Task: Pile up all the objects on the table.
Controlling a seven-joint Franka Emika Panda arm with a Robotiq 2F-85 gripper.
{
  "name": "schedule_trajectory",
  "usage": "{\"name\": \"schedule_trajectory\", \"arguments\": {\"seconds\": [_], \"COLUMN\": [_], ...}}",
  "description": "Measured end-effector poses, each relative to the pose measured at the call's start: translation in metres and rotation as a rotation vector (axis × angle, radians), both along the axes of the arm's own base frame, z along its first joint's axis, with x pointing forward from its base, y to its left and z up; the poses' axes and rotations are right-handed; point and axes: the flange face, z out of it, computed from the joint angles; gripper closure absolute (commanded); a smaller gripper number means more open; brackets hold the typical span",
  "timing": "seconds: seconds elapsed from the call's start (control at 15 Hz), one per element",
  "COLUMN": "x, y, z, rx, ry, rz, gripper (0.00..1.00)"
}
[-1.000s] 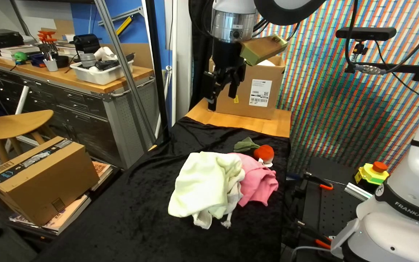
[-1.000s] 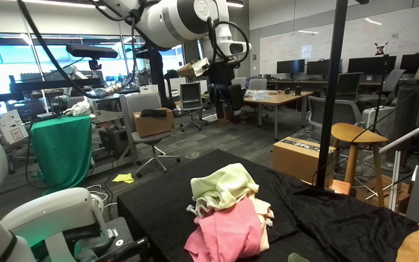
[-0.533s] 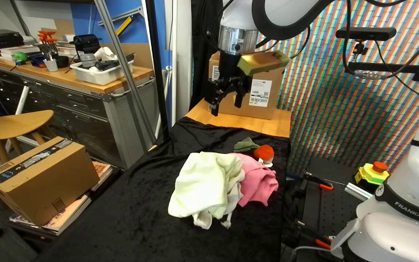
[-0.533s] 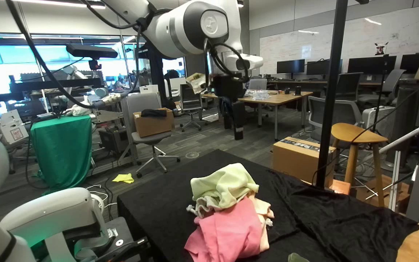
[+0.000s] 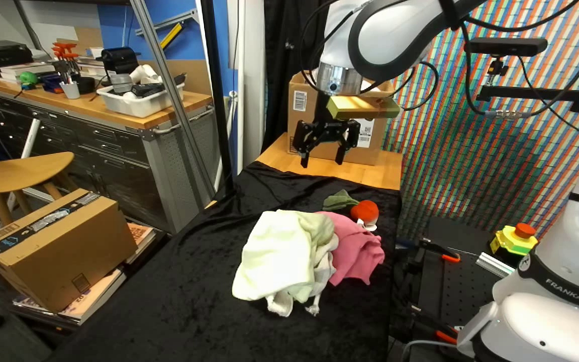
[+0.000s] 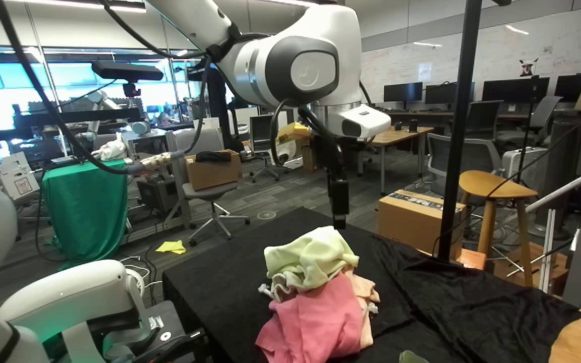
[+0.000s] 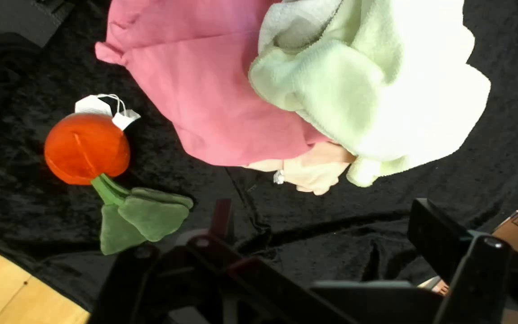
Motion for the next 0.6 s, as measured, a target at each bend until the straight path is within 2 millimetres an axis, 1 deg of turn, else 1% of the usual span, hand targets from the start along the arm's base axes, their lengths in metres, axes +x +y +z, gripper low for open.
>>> {"name": "schedule_trajectory", "arguments": {"seconds": [0.13,0.27,0.4,0.6], "x": [-0.008,-0.019,-0.031,-0.050], "y": [-0.006,-0.007,-0.009,-0.017], "z": [-0.012,-0.025,-0.035,-0.047], "rx": [0.002,-0.013,-0.051,-0.132], "ry": [0.022,0.052,0.084,0.148], "rz": [-0.029,-0.020,0.016,0.091], "gripper": [0.00,0.00,0.00,0.00]}}
